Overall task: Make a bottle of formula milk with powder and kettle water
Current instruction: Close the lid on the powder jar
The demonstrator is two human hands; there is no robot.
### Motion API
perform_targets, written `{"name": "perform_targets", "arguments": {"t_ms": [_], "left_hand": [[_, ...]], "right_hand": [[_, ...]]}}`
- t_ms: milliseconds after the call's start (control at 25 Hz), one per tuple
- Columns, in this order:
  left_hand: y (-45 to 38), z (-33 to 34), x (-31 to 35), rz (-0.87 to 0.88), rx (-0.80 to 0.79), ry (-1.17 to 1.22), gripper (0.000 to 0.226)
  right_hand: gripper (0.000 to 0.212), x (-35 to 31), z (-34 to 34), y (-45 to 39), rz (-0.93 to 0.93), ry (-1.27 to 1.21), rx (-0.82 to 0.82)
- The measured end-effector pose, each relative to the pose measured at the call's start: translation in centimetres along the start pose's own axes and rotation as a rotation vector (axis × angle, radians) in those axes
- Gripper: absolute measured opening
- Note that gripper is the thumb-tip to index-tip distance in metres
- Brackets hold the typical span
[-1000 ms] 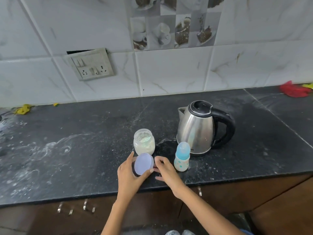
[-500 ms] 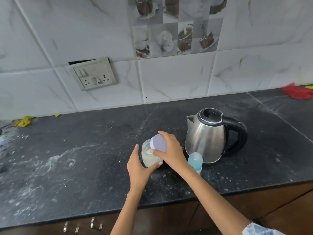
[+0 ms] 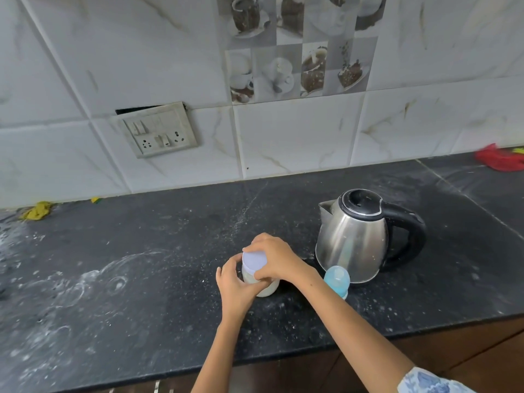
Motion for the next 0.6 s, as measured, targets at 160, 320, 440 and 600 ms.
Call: {"name": "perform_targets", "arguments": {"t_ms": [160, 320, 440, 600], "left_hand": [[0.1, -0.1, 0.3, -0.003, 0.007, 0.019, 0.061], [0.2, -0.3, 0.4, -0.013, 0.01, 0.016, 0.064], [0.1, -0.3, 0.2, -0.028, 0.004, 0.009, 0.07], [0.0, -0.3, 0.6, -0.005, 0.011, 0.013, 0.063]], "right_hand": [[0.068, -1.1, 0.9, 0.1, 0.098, 0.188, 0.142], [0.077, -0.5, 1.6, 1.6, 0.217, 0.236, 0.401], [0.056, 1.4, 0.5, 1.9, 0.134, -0.02, 0.418], [0.06, 1.2, 1.9, 1.9, 0.09, -0.086, 0.205]]}}
Point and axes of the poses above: each hand's wrist, its own y-axis away from the middle knuckle, its own z-axis out of the palm, x = y × z, the point moved 2 cm from there along -y, towards the middle knuckle, and after that the axes turned 13 degrees about -y, right-handed, at the moved point
